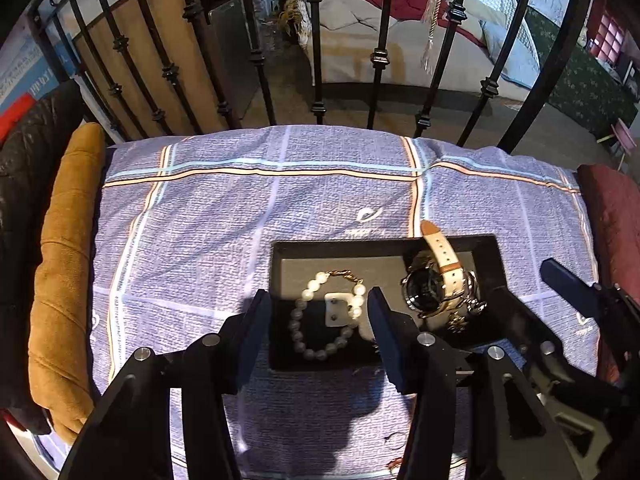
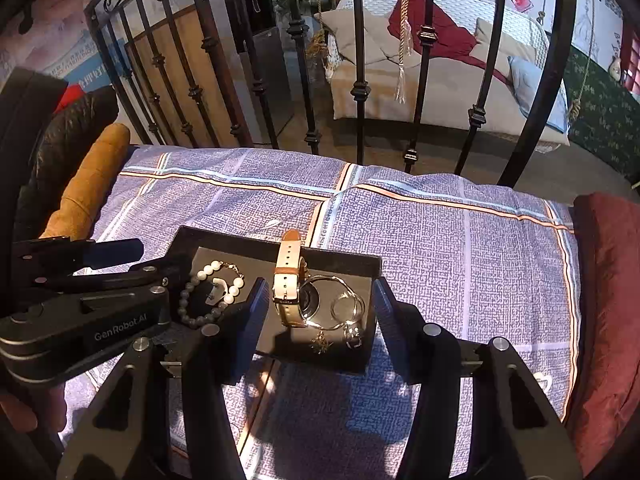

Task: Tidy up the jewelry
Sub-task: 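Release the white charm into the black box while the right gripper drops the silver hoop there, then withdraw both grippers from the black box back over the sheet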

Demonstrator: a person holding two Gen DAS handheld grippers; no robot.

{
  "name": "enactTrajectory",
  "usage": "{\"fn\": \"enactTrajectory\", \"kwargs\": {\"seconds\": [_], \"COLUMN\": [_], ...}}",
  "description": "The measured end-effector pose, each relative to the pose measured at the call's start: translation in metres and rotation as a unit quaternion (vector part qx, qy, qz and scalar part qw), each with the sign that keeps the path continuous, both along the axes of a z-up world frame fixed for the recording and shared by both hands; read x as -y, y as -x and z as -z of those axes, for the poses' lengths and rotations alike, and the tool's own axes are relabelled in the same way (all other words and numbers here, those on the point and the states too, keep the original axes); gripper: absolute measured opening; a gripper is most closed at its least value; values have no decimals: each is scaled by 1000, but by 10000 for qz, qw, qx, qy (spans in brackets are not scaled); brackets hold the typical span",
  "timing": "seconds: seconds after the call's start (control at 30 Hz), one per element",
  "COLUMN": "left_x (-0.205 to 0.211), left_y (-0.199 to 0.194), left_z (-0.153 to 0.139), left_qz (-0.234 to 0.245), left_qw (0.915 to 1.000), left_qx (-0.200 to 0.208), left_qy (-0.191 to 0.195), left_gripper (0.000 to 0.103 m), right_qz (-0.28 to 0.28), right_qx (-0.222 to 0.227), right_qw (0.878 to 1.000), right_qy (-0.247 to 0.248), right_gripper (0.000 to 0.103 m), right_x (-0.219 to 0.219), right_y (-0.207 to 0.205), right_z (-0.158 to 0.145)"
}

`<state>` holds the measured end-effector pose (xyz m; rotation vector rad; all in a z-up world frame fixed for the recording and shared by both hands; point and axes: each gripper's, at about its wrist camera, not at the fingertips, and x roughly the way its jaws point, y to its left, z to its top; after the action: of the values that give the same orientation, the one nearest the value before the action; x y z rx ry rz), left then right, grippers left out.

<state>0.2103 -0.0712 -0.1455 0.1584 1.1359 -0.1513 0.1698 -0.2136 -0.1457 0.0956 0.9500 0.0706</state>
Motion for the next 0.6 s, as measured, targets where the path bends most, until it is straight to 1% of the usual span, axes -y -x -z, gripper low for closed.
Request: {"fn": "enactTrajectory", "kwargs": {"seconds": [0.03, 0.1, 0.13, 0.17, 0.2, 0.23, 0.27, 0.33, 0.4, 0.5, 0.6], "left_x": [-2, -7, -10, -12, -14, -17, -20, -24, -26, -24, -25], "left_y": [2, 7, 10, 13, 16, 20, 25, 35, 45, 54, 54], "left_z": [-1, -7, -12, -20, -29, -38, -49, -68, -86, -108, -120], "left_qz": [-24, -107, -164, -245, -347, -482, -577, -603, -431, -185, -104], "left_qw": [10000, 9997, 9995, 9992, 9987, 9978, 9970, 9961, 9966, 9980, 9978], "left_qx": [-19, -89, -122, -149, -192, -262, -376, -600, -691, -608, -657], "left_qy": [-80, -196, -233, -280, -332, -378, -364, -250, -83, -73, 55], "left_gripper": [51, 56, 61, 69, 74, 84, 88, 88, 91, 94, 94], "right_qz": [46, 127, 182, 244, 274, 314, 339, 388, 435, 536, 612], "right_qx": [-10, -43, -63, -91, -121, -168, -196, -269, -331, -462, -589], "right_qw": [10000, 9998, 9997, 9995, 9993, 9991, 9990, 9987, 9984, 9974, 9963], "right_qy": [-23, -121, -169, -196, -220, -235, -224, -181, -154, -140, -147], "right_gripper": [54, 54, 54, 54, 54, 54, 54, 54, 54, 54, 54], "right_x": [2, 6, 8, 10, 11, 13, 14, 17, 20, 24, 24], "right_y": [2, 8, 12, 17, 21, 27, 31, 41, 49, 59, 65], "right_z": [-1, -1, -2, -3, -3, -3, -3, -3, -2, 4, 12]}}
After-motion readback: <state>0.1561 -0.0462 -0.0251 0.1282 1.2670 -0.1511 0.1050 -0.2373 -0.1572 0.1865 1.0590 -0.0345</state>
